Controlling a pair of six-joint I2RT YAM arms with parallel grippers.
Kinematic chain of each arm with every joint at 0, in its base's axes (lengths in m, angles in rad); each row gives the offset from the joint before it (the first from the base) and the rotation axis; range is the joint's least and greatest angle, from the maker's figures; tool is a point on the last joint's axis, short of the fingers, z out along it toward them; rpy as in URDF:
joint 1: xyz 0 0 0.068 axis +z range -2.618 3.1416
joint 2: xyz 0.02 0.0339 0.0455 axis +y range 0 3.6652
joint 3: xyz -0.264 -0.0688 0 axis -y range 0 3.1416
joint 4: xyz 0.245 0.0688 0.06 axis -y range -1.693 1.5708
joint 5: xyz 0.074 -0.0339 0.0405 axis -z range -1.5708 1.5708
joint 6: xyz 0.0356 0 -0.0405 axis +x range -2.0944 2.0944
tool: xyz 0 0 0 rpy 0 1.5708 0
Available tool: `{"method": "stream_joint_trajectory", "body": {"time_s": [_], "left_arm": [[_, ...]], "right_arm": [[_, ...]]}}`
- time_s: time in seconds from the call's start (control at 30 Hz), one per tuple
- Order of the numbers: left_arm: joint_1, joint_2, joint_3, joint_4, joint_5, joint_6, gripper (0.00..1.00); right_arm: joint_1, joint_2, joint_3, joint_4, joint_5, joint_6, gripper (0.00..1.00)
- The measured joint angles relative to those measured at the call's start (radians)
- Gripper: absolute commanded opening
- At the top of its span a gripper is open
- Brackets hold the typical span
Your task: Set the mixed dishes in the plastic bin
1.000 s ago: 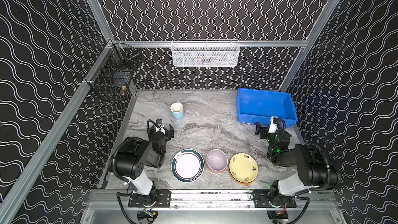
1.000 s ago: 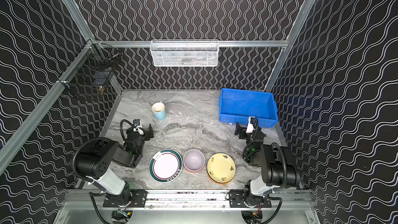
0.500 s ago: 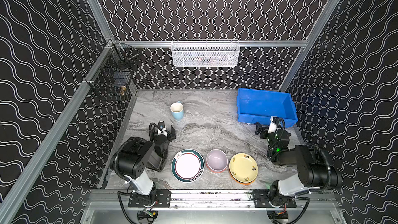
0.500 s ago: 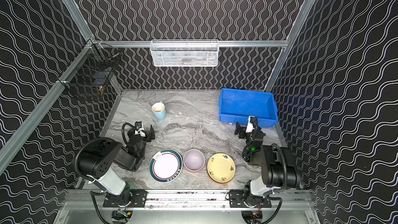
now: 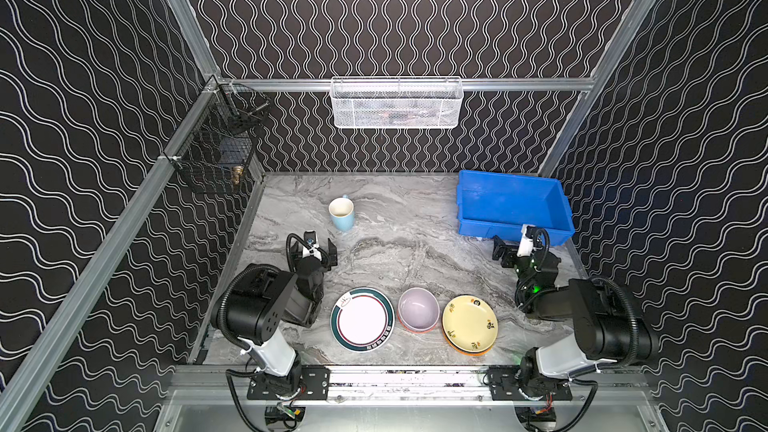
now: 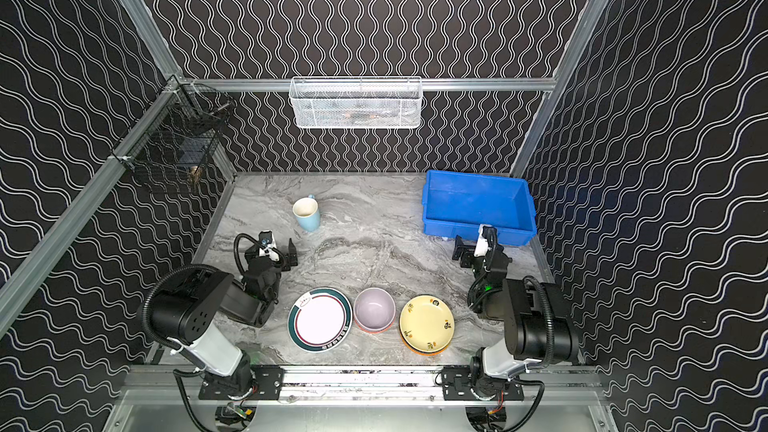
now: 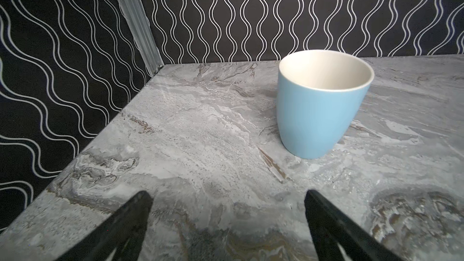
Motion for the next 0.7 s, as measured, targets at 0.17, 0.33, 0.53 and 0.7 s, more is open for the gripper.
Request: {"method": "stream_joint_trajectory", "body": {"time_s": [0.17, 0.33, 0.53, 0.7], "left_arm": [[0.004, 0.000, 0.001, -0.015, 0.009, -0.003, 0.99], [0.007, 0.000, 0.004, -0.023, 0.016, -0.003, 0.99], [0.010, -0.005, 0.003, -0.027, 0.024, -0.006, 0.99], [-0.011, -0.023, -0.004, -0.023, 0.001, -0.006, 0.99]], "right_arm": [[0.000, -0.002, 0.001, -0.005, 0.000, 0.000, 0.99], [0.016, -0.024, 0.014, -0.040, 0.028, 0.000, 0.99], [0.051, -0.128, 0.060, -0.164, 0.173, 0.012, 0.99], [0.058, -0.236, 0.288, -0.470, 0.345, 0.074, 0.99]]}}
